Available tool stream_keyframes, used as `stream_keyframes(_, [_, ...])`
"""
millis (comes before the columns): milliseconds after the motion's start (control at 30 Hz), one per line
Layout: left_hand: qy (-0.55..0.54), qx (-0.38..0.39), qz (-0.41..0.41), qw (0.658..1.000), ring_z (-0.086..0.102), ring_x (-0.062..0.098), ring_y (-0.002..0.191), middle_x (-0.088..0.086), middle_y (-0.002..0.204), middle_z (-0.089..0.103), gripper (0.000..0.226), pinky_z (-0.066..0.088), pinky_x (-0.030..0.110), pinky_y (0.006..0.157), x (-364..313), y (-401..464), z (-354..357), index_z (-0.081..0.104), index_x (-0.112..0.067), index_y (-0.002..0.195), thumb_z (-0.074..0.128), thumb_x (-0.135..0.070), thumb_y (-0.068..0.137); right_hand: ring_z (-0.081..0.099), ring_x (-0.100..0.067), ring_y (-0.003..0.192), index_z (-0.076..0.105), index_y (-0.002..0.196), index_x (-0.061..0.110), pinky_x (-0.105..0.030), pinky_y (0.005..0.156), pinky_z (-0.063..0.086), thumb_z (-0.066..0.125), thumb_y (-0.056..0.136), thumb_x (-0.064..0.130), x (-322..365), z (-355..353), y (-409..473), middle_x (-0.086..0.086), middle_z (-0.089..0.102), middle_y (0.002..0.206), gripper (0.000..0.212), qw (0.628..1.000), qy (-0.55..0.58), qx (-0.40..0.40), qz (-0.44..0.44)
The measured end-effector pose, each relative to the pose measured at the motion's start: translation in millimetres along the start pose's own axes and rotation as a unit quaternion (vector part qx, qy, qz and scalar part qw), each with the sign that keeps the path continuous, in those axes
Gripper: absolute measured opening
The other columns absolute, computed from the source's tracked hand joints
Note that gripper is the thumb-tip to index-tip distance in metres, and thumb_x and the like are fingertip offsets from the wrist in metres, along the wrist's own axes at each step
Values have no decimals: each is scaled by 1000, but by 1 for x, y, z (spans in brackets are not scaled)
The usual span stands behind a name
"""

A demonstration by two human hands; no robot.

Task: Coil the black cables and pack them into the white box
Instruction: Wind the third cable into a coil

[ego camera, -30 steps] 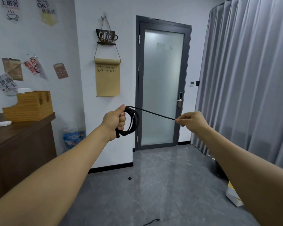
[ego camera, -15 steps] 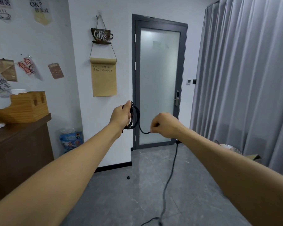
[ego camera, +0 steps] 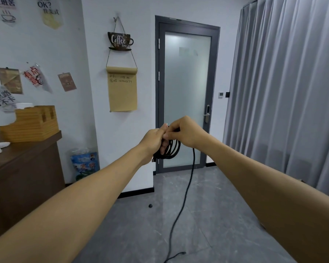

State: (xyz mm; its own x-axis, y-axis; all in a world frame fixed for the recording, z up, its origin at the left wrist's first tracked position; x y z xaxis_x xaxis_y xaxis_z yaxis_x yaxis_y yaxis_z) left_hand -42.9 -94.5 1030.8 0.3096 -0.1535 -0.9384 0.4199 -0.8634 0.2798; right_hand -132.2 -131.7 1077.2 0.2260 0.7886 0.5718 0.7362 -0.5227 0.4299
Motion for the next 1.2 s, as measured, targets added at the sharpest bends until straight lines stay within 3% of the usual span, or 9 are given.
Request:
stream_keyframes(133, [-25,74,-46,996,21,7,41,-9,48,24,45,25,16,42,7,-7,11,42,-19,64,33,-42,101,43,2,40,71,75,5,-6,42,29,78,75,18,-13,-11,-2,8,50,52,15,999,15,-27,35])
stream_keyframes(267, [-18,134,-99,986,19,6,41,-10,47,27,43,20,17,43,18,-14,13,43,-17,67,37,-45,99,39,-8,51,72,77,8,-18,52,34,78,75,24,-36,-27,-8,2,53,59,18,996,17,-44,70])
stream_keyframes(367, [-16,149,-101,984,19,6,41,-9,49,26,41,21,15,40,19,-19,12,41,-19,63,49,-43,95,45,-8,56,71,79,9,-18,57,40,75,78,24,-54,-39,-15,3,57,62,15,993,34,-56,97])
stream_keyframes(500, [-65,86,-92,990,18,5,39,-10,46,24,41,17,16,38,19,-16,0,37,-21,59,56,-31,93,59,-14,78,71,80,13,-29,81,50,72,82,20,-81,-57,-26,-7,68,82,7,986,45,-87,133])
stream_keyframes(767, [-180,-108,-85,974,20,4,33,-12,40,29,32,17,16,35,32,0,-50,44,-21,64,56,-22,93,57,-17,74,71,90,3,-16,49,40,71,82,13,-126,-73,-53,-1,58,66,13,965,71,-155,198])
stream_keyframes(833, [-193,-148,-84,966,22,4,32,-12,38,31,30,19,16,35,33,-1,-58,47,-20,65,56,-22,94,60,-19,80,72,88,4,-20,59,45,71,83,12,-130,-70,-53,-3,62,72,9,964,59,-159,202])
stream_keyframes(900, [-195,-173,-71,963,22,4,30,-13,37,31,32,20,16,35,32,0,-60,44,-19,64,55,-22,94,61,-21,81,71,82,13,-29,70,49,69,84,14,-127,-64,-48,-6,67,84,3,969,1,-144,201])
stream_keyframes(1067, [-124,-169,-13,978,24,5,31,-14,36,29,41,20,21,44,19,7,-50,32,-18,60,49,-25,97,65,-20,79,72,79,22,-31,69,54,62,84,16,-87,-32,-29,3,71,84,12,963,-219,-52,145])
stream_keyframes(1200, [-46,-153,14,987,28,8,35,-13,38,32,40,21,27,51,14,13,-41,32,-17,63,46,-29,98,62,-17,77,72,80,18,-28,65,50,62,83,17,-51,-1,-18,5,70,83,10,966,-248,37,63])
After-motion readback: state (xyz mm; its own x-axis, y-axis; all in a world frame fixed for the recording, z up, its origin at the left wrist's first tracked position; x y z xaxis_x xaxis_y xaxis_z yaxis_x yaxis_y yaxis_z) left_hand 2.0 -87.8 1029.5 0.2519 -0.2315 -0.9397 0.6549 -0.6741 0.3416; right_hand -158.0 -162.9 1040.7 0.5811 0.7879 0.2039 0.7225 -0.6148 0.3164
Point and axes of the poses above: each hand's wrist, its own y-axis towards the middle knuckle, its own z-axis out of the palm, x = y × z, the point moved 8 cm from there along y, towards the middle knuckle
